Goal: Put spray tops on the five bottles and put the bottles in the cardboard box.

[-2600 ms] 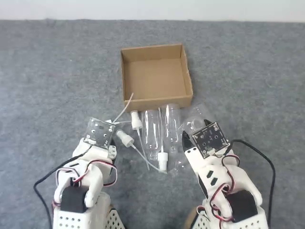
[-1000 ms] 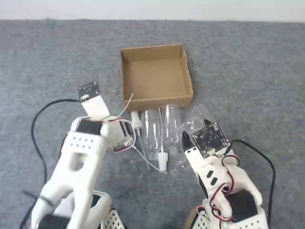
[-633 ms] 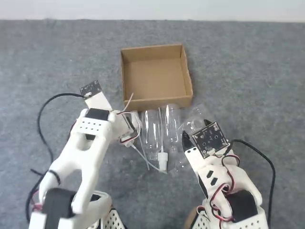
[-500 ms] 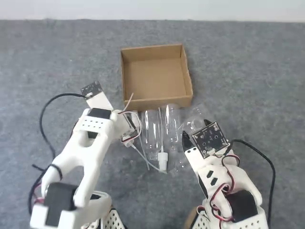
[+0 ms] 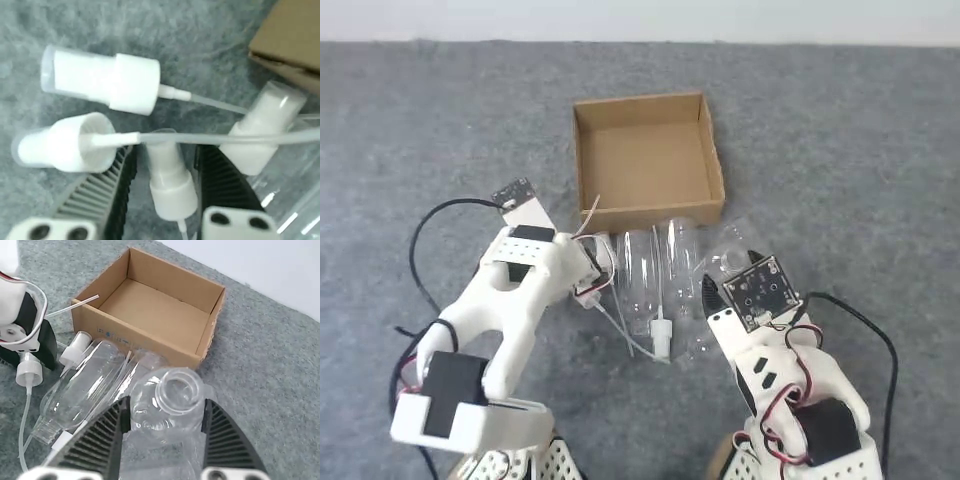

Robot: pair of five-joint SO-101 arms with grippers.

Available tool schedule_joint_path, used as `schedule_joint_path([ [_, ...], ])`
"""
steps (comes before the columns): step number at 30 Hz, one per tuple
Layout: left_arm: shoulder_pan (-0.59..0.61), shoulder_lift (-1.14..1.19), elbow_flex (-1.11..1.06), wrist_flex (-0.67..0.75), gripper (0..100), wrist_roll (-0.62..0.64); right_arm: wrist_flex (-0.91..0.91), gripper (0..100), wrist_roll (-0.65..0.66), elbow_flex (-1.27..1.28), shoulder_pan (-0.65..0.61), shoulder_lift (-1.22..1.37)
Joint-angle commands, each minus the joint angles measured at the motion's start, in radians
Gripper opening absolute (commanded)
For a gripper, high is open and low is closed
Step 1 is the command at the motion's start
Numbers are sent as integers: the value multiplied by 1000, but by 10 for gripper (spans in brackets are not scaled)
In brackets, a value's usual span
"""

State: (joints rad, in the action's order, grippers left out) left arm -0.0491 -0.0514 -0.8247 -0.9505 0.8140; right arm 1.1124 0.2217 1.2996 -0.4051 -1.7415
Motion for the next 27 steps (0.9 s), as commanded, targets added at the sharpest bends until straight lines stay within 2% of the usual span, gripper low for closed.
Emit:
schedule_joint_path([
  [1,8,-2,45,28,74,8,-18,107,0,-9,2,-19],
  [3,8,-2,45,28,6,8,-18,107,0,-11,2,-19],
  [14,3,-32,41,-5,12,3,-2,107,0,-15,2,-19],
  [19,9,-192,-18,-23,12,2,53,107,0,-61,2,-21],
  [27,12,-503,-183,43,12,3,74,107,41,-77,-5,-21],
])
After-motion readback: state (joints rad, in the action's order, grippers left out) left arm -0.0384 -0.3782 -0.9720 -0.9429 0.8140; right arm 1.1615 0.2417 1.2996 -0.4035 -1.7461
